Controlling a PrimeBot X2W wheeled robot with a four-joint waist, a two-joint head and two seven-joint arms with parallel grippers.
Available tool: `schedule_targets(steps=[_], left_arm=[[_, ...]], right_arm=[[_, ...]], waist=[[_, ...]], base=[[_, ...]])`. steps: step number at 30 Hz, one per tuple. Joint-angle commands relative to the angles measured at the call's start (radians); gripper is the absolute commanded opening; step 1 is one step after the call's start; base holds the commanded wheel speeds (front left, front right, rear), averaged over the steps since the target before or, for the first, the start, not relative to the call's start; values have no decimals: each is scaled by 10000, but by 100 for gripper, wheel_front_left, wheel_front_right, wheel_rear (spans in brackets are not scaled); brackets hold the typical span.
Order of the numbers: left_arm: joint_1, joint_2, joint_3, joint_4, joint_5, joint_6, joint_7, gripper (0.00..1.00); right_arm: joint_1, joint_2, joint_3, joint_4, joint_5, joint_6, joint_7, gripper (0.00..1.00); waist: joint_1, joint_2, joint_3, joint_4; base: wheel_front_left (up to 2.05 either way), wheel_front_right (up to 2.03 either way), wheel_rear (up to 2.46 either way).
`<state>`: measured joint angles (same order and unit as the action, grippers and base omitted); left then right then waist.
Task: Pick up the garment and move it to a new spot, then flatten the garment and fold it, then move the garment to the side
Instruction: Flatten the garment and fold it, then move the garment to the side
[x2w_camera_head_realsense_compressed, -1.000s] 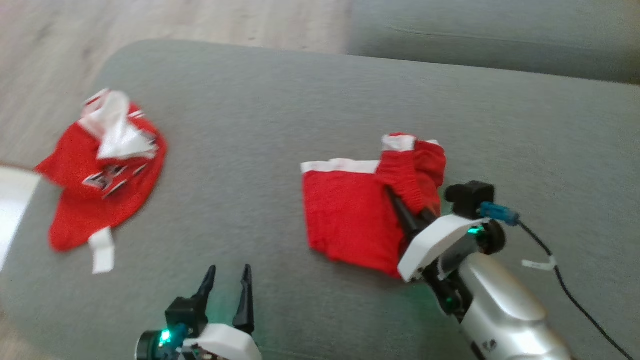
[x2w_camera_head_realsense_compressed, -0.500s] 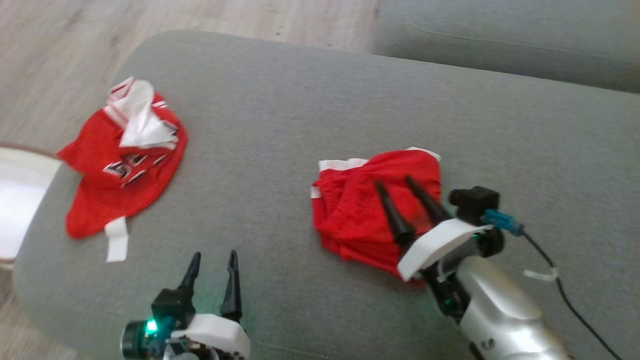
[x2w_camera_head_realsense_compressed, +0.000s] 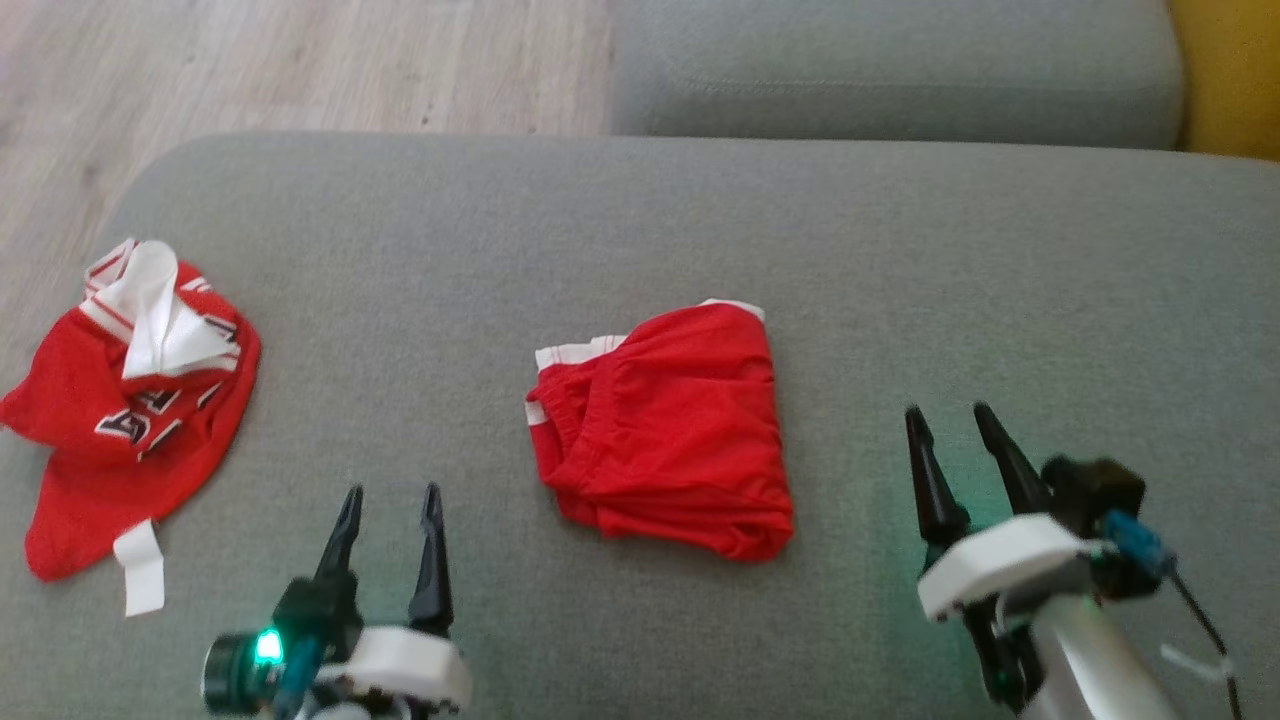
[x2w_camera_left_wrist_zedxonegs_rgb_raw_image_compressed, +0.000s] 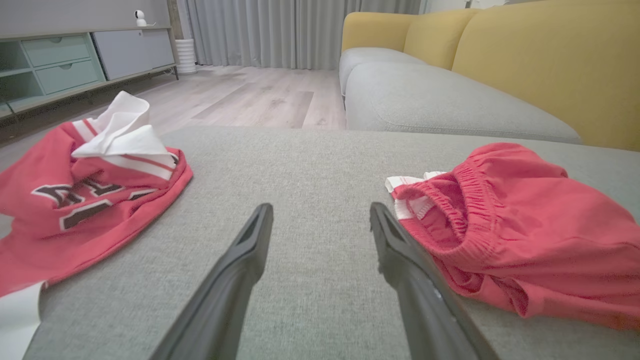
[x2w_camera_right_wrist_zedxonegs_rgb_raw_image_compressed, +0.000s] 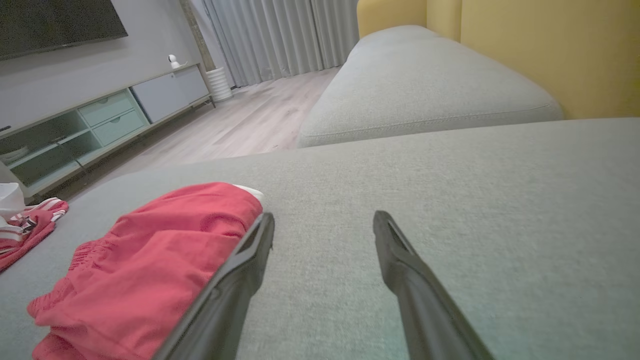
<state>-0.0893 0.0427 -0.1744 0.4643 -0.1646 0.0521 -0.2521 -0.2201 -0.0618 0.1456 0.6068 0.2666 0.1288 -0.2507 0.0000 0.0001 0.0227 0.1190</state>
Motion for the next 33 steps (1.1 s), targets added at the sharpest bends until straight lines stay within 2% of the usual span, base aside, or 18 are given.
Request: schedule_targets(steps=[1, 8, 16, 22, 26, 29, 33], left_arm=[[67, 76, 406, -351, 84, 16, -97, 100], [1005, 76, 425, -679, 165, 80, -97, 100], [987, 76, 161, -745, 187, 26, -97, 100], [748, 76, -344, -789, 174, -44, -97, 100], [613, 76, -609, -781, 151, -51, -97, 100], [459, 76, -797, -711, 68, -71, -97, 100], [327, 76, -980, -563, -20, -132, -97, 100]], right_arm=[[-155, 116, 153, -422, -159, 19, -109, 100], [950, 116, 109, -695, -289, 19, -109, 100], [1000, 116, 316, -652, -221, 19, -110, 100], [301, 116, 669, -519, -111, 19, -110, 100], [-327, 116, 1041, -19, 60, 19, -110, 100], [-1110, 116, 1430, 903, 159, 19, -109, 100], [-2008, 116, 1419, 2278, 81, 19, -20, 100]], waist=[[0, -1, -132, -102], [0, -1, -394, -344], [0, -1, -364, -283], [0, -1, -69, 247], [0, -1, 213, 699], [0, -1, 472, 1201], [0, -1, 760, 1774]], base=[[0, 0, 0], [0, 0, 0], [0, 0, 0], [0, 0, 0], [0, 0, 0], [0, 0, 0], [0, 0, 0]])
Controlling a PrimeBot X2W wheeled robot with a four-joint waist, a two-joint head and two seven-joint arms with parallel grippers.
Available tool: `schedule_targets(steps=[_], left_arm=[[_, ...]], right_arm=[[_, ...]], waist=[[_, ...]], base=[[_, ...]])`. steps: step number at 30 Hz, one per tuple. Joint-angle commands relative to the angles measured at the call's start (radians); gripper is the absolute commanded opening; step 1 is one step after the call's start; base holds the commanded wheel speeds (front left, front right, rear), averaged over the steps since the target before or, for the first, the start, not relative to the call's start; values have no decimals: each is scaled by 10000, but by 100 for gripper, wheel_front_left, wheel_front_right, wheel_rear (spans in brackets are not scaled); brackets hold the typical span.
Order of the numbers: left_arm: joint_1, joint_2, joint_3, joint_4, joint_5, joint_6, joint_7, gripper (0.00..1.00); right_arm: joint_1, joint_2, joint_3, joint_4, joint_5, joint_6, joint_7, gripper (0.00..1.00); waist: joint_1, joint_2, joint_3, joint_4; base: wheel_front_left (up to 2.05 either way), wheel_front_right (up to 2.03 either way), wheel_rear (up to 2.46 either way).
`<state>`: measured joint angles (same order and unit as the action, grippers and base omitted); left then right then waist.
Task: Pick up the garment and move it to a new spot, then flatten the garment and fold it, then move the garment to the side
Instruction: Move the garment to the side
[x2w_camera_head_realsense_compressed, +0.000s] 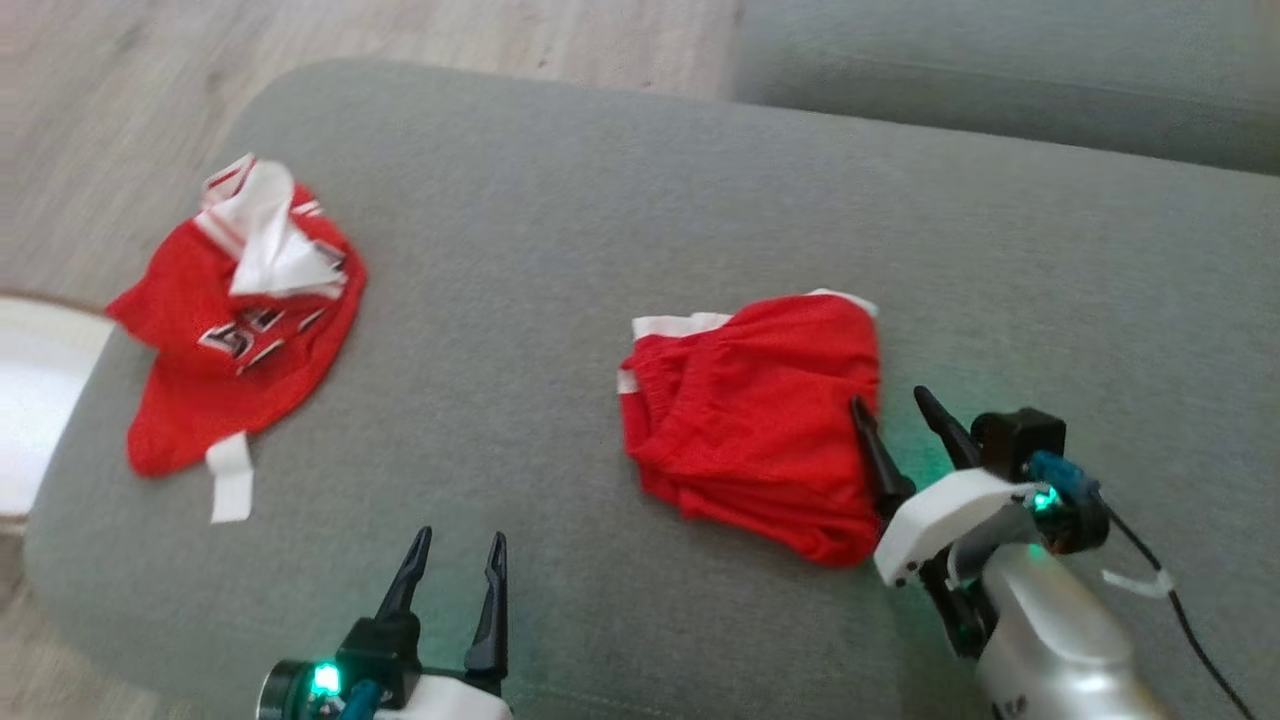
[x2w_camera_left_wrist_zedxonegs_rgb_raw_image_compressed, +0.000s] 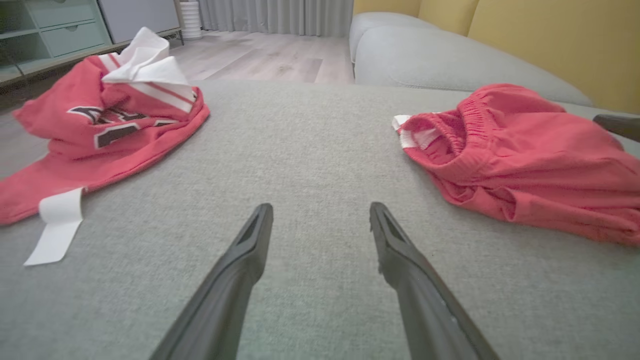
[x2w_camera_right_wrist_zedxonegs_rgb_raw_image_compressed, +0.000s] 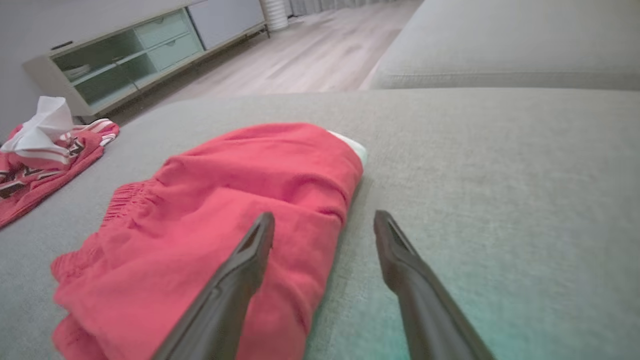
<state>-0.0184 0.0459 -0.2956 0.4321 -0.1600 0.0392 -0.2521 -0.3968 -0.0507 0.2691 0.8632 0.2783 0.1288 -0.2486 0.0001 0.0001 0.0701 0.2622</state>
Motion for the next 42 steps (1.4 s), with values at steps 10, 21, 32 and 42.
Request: schedule_targets(steps=[10, 21, 32, 42], left_arm=[[-555, 43, 85, -292, -279, -13, -97, 100], [-929, 43, -6, -551, -346, -112, -97, 100], [-1275, 43, -533, -570, -635, -133, -97, 100], [-1422, 43, -696, -453, -596, -201, -97, 100]], right_arm=[[-1006, 5, 407, 1644, -18, 19, 10, 0], [-876, 5, 377, 868, 89, 19, -128, 0], [-488, 5, 608, 378, 168, 19, -130, 0], [-1258, 2, -107, 650, -874, 19, -131, 0]], waist=[[-1, -1, 491, 286], [-1, -1, 38, -2869], [-1, -1, 250, -6208], [-1, -1, 719, -6201]], base=[[0, 0, 0], [0, 0, 0], [0, 0, 0], [0, 0, 0]])
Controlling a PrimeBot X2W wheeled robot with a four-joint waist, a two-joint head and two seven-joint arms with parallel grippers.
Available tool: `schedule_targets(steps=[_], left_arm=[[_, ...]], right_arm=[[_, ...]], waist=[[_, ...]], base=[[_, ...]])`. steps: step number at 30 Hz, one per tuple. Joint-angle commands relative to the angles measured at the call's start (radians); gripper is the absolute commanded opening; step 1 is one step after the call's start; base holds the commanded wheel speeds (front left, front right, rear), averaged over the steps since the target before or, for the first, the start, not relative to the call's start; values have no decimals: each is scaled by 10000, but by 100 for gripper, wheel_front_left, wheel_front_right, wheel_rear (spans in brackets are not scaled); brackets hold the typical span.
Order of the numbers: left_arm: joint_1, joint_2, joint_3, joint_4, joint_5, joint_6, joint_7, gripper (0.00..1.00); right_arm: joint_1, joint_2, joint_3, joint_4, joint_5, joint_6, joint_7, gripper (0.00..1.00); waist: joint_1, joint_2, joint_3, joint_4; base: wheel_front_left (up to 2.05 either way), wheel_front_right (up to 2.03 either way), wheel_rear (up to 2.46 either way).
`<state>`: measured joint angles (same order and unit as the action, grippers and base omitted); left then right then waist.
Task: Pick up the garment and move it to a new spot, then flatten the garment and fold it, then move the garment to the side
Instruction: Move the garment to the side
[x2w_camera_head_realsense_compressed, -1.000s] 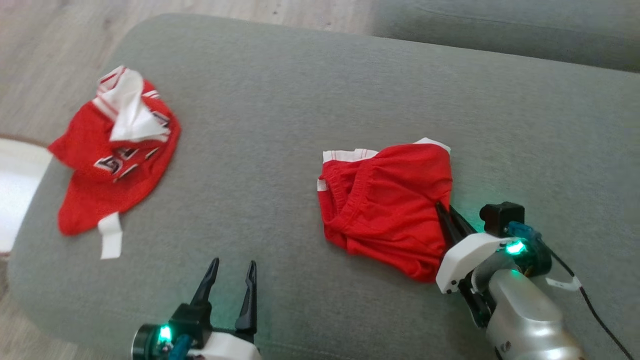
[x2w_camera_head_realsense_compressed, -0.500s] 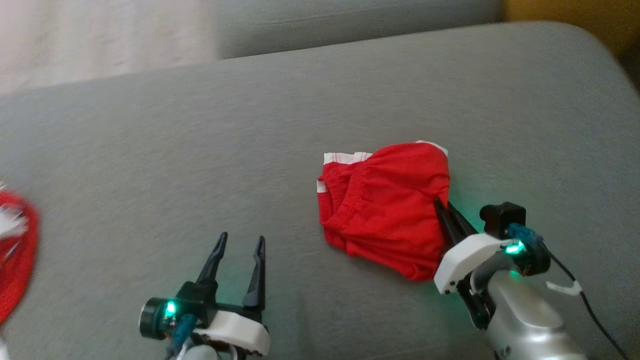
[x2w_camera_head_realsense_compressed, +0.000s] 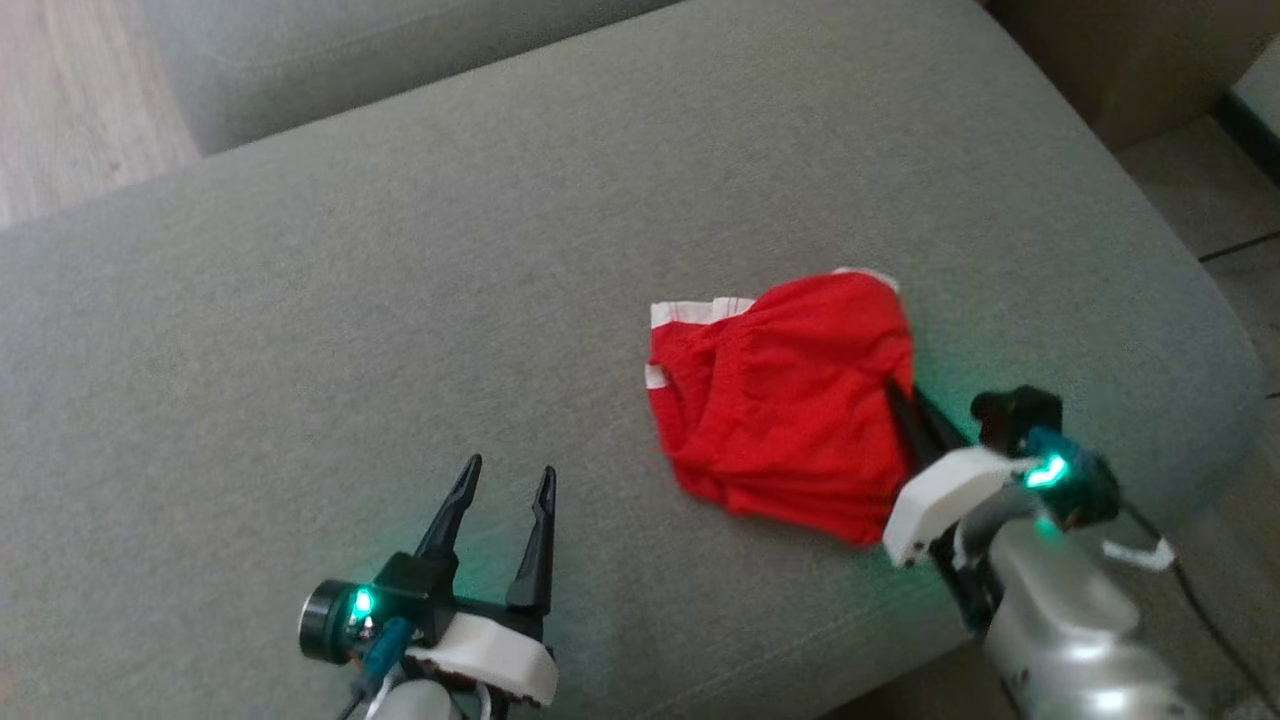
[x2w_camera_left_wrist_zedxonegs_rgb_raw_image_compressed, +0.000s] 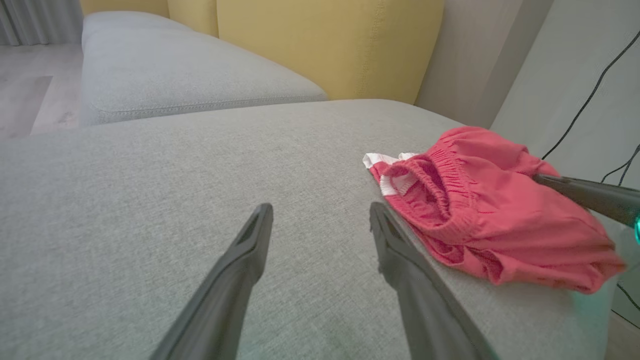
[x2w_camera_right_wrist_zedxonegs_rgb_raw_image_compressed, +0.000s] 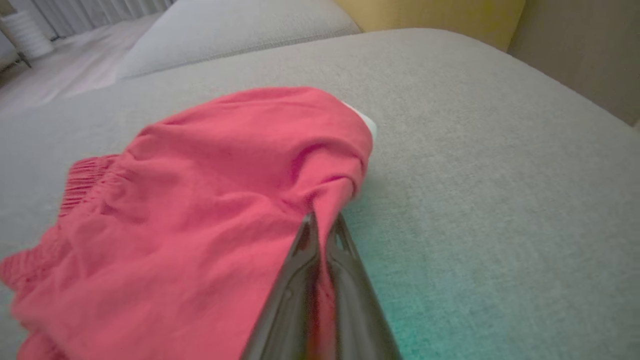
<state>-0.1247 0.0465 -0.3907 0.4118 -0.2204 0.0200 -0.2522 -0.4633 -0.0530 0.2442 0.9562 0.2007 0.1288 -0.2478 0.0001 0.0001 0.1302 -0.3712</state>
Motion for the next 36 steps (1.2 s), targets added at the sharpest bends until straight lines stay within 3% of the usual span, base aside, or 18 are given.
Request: schedule_targets(steps=[1, 4, 13, 18, 20, 21, 25, 28, 33, 36], left_arm=[[-377, 37, 262, -228, 20, -17, -95, 100], [-413, 37, 283, -155, 136, -74, -95, 100], [-532, 37, 591, -179, 458, -212, -95, 100], [-594, 37, 728, -263, 548, -244, -95, 100], [-609, 37, 785, -271, 562, -249, -95, 100], [-615, 37, 812, -269, 559, -247, -95, 100], [-642, 37, 932, -256, 509, -197, -95, 100], [-611, 37, 1059, -312, 443, -83, -95, 100], [-422, 37, 1407, -442, 454, 172, -95, 100], [-258, 37, 1738, -521, 534, 340, -95, 100]], right_arm=[[-809, -19, -62, -163, -402, 19, -139, 0], [-1502, -385, -718, 287, -1223, 19, -138, 0], [-3074, -2492, -3008, 1395, -3391, 19, 428, 0], [-3336, -2986, -4298, 1352, -4458, 19, 535, 0], [-3383, -2970, -4720, 1235, -4836, 19, 479, 75], [-3409, -2931, -4910, 1136, -5009, 19, 396, 100], [-3509, -2603, -5558, 662, -5502, 19, 38, 100], [-3516, -2005, -5714, 255, -5524, 19, -110, 100], [-2862, -703, -5108, -1418, -4759, 19, -134, 100], [-2065, -271, -4494, -2267, -4038, 19, -136, 100]], waist=[[-1, -1, 197, 237], [-1, -1, 399, 586], [-1, -1, 985, 1487], [-1, -1, 1175, 1607], [-1, -1, 1207, 1601], [-1, -1, 1212, 1593], [-1, -1, 1110, 1576], [-1, -1, 913, 1667], [-1, -1, 438, 2035], [-1, -1, 106, 2379]], base=[[0, 0, 0], [0, 0, 0], [0, 0, 0], [0, 0, 0], [0, 0, 0], [0, 0, 0], [0, 0, 0], [0, 0, 0], [0, 0, 0], [0, 0, 0]])
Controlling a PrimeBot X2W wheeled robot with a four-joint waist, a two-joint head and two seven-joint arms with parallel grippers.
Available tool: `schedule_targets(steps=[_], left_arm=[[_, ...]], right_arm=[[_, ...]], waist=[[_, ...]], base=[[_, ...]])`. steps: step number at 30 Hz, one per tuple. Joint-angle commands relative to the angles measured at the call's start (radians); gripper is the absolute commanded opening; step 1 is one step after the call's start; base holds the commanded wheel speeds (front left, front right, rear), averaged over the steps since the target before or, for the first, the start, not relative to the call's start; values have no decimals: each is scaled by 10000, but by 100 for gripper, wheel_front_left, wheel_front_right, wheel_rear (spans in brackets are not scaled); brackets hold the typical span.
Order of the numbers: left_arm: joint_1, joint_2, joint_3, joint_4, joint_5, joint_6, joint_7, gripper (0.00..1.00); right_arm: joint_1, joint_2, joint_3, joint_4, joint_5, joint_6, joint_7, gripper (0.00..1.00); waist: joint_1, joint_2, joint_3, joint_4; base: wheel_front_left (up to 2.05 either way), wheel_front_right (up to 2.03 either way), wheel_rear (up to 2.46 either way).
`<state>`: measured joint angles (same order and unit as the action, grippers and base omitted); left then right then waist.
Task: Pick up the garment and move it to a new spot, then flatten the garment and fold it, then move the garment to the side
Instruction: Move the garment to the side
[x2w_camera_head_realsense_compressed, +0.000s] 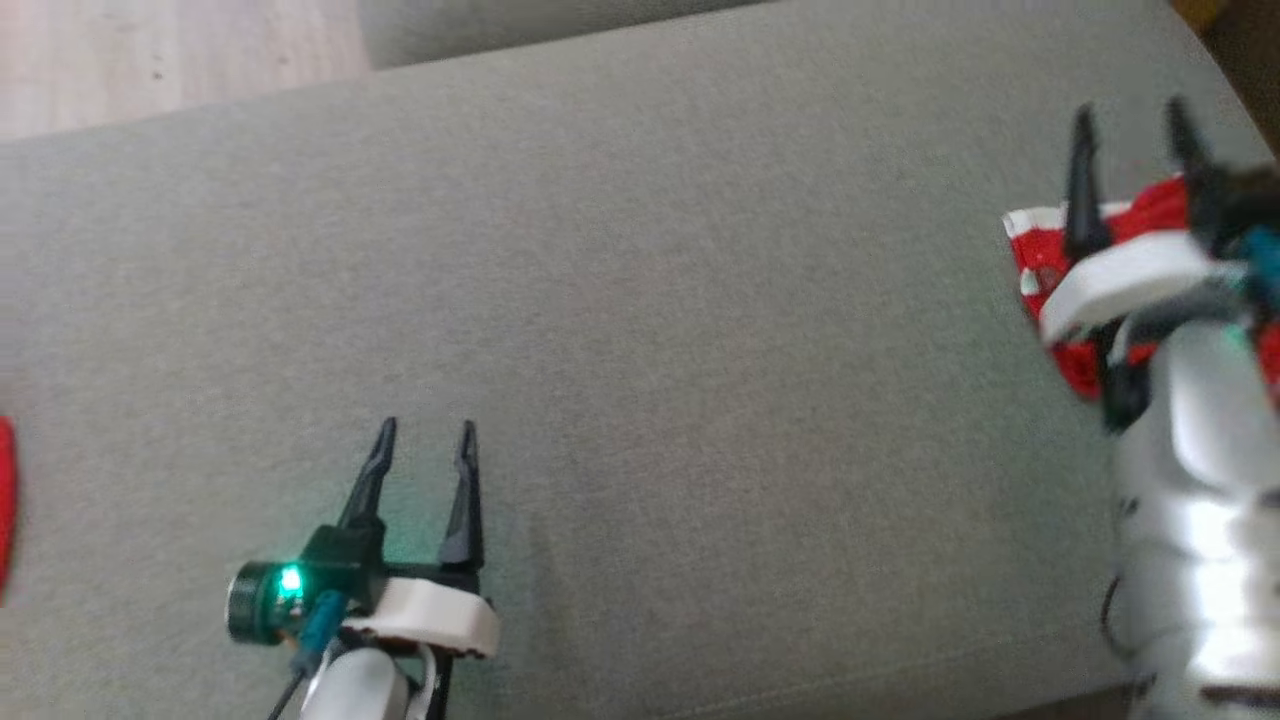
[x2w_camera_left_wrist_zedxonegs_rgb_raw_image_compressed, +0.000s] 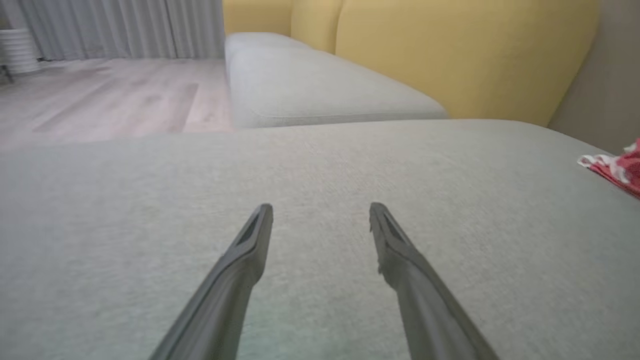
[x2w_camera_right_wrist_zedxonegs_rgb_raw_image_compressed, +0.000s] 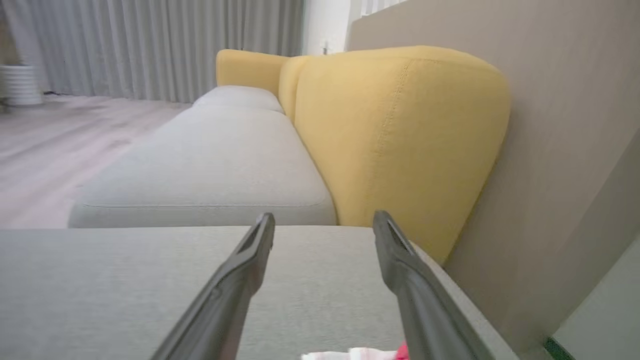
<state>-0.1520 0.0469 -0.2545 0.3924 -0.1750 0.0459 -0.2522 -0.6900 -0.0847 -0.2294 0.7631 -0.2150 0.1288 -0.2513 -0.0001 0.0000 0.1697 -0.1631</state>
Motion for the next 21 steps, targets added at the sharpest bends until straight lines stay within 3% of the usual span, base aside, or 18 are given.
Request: schedule_targets(steps=[1, 12, 21], left_arm=[[98, 33, 498, -359, 88, 137, -95, 100], [931, 33, 1563, -418, 320, 224, -95, 100], [1467, 33, 1926, -451, 361, 280, -95, 100]], right_arm=[[505, 139, 422, -572, 397, 19, -102, 100], [3569, 340, 2066, -1731, 2795, 19, -104, 100], [4731, 343, 2736, -1889, 3526, 19, -104, 100]], waist=[[1, 0, -396, 419], [1, 0, -1303, 1483], [1, 0, -1672, 1699]], base=[[0, 0, 0], [0, 0, 0], [0, 0, 0]])
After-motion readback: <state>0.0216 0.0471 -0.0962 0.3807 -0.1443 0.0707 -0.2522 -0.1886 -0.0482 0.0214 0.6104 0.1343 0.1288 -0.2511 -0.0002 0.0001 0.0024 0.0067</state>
